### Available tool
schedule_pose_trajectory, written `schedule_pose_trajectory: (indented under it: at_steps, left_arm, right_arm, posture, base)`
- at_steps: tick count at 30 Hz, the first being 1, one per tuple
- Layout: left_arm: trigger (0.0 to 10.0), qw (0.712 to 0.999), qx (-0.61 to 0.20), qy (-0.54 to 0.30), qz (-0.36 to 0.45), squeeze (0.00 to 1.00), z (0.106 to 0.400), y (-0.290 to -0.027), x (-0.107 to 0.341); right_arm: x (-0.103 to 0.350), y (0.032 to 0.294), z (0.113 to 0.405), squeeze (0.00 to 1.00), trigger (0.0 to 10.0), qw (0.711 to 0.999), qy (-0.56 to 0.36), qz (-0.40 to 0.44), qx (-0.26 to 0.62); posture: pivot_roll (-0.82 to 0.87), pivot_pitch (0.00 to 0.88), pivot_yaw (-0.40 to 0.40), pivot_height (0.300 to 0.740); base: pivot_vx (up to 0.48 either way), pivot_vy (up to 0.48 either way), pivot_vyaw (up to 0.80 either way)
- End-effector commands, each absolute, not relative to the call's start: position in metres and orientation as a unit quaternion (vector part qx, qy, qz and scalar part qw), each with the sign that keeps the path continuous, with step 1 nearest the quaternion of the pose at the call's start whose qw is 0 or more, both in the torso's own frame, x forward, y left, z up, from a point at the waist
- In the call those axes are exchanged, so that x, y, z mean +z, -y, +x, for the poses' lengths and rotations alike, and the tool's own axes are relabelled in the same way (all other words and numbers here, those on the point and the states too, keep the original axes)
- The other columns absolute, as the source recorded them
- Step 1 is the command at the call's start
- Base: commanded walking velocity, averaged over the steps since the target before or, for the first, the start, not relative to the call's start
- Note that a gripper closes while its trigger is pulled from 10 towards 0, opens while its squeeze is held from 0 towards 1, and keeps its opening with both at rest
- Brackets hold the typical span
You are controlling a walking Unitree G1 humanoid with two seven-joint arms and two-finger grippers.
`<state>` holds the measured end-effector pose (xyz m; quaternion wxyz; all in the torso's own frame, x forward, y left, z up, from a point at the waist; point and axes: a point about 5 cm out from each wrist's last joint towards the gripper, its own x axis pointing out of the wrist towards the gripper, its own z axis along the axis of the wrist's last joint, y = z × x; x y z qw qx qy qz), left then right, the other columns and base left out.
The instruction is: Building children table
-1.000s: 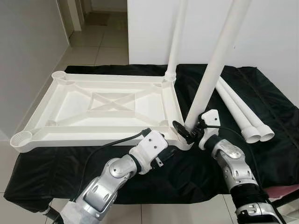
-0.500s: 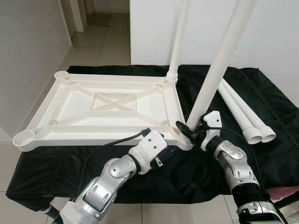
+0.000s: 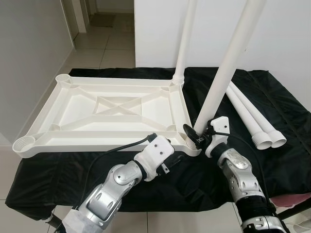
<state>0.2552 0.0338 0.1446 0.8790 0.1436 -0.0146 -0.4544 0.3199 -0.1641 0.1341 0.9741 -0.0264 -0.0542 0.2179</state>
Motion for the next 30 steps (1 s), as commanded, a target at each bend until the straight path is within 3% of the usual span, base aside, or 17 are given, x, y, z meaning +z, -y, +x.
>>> schedule_pose_trajectory:
  at_steps: [1,9,14,18,22,30]
  left_arm:
    - [10.0,0.869,-0.471,0.014,0.153,0.00,0.256,-0.034,0.145]
    - [10.0,0.871,-0.467,0.012,0.152,0.00,0.256,-0.035,0.144]
    - [10.0,0.868,-0.471,0.001,0.155,0.00,0.254,-0.037,0.134]
    - [10.0,0.868,-0.471,0.001,0.155,0.00,0.254,-0.037,0.134]
    - [10.0,0.870,-0.464,0.003,0.164,0.00,0.258,-0.041,0.135]
    - [10.0,0.878,-0.449,0.005,0.169,0.00,0.269,-0.051,0.139]
  right_arm:
    - [0.137,0.161,0.319,0.00,10.0,0.978,0.056,-0.029,0.197]
    - [0.135,0.154,0.315,0.00,10.0,0.987,0.040,-0.037,0.150]
    - [0.132,0.151,0.306,0.00,10.0,0.999,0.023,-0.016,0.038]
    - [0.131,0.150,0.304,0.00,10.0,1.000,0.020,-0.011,0.016]
    - [0.126,0.143,0.296,0.00,10.0,0.996,-0.002,0.009,-0.085]
    - [0.127,0.124,0.294,0.00,10.0,0.995,-0.012,0.022,-0.094]
  posture:
    - [-0.02,0.008,-0.005,0.740]
    - [-0.01,0.002,-0.012,0.740]
    - [-0.01,0.000,-0.023,0.740]
    - [-0.01,0.000,-0.023,0.740]
    - [-0.01,0.000,-0.026,0.740]
    - [-0.01,0.000,-0.025,0.740]
  base:
    - [0.000,0.000,0.00]
    - [0.000,0.000,0.00]
    - [0.000,0.000,0.00]
    - [0.000,0.000,0.00]
    - [0.000,0.000,0.00]
    - [0.000,0.000,0.00]
